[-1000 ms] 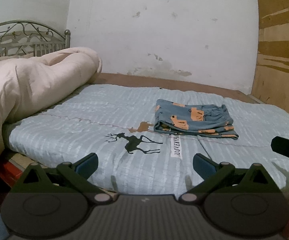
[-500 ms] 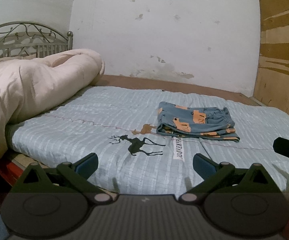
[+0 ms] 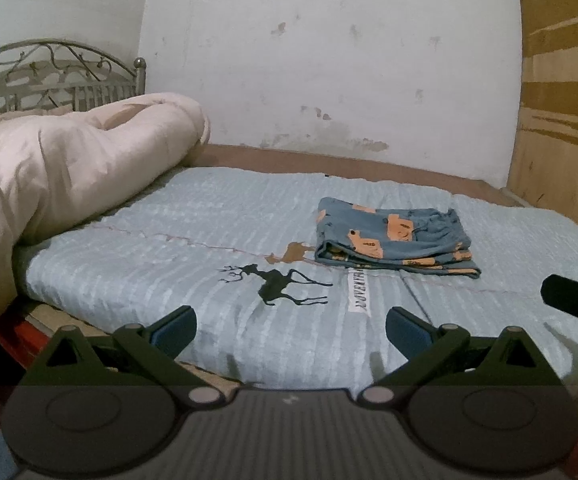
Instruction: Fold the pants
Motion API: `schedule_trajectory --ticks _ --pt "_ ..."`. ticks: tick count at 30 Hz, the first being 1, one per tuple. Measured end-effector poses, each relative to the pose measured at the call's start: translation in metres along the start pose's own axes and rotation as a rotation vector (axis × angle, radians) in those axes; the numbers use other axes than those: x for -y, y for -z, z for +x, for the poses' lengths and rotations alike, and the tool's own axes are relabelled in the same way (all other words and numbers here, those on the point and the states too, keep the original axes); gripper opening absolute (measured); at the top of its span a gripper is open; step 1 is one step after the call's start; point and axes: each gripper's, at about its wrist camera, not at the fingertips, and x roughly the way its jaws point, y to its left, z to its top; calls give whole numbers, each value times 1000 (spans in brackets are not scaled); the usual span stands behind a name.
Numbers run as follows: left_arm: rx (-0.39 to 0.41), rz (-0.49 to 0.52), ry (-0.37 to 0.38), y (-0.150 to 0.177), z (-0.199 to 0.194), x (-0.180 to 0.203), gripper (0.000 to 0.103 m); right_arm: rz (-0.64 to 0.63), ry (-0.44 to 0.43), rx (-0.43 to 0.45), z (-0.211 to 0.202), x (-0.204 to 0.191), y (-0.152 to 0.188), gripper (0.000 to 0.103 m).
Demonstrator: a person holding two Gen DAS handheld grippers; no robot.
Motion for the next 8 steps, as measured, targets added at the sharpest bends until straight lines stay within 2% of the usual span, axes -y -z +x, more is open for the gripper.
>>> schedule_trajectory --ticks 8 --pt "-7 -22 15 0 0 -2 102 -3 -3 -5 2 -1 1 102"
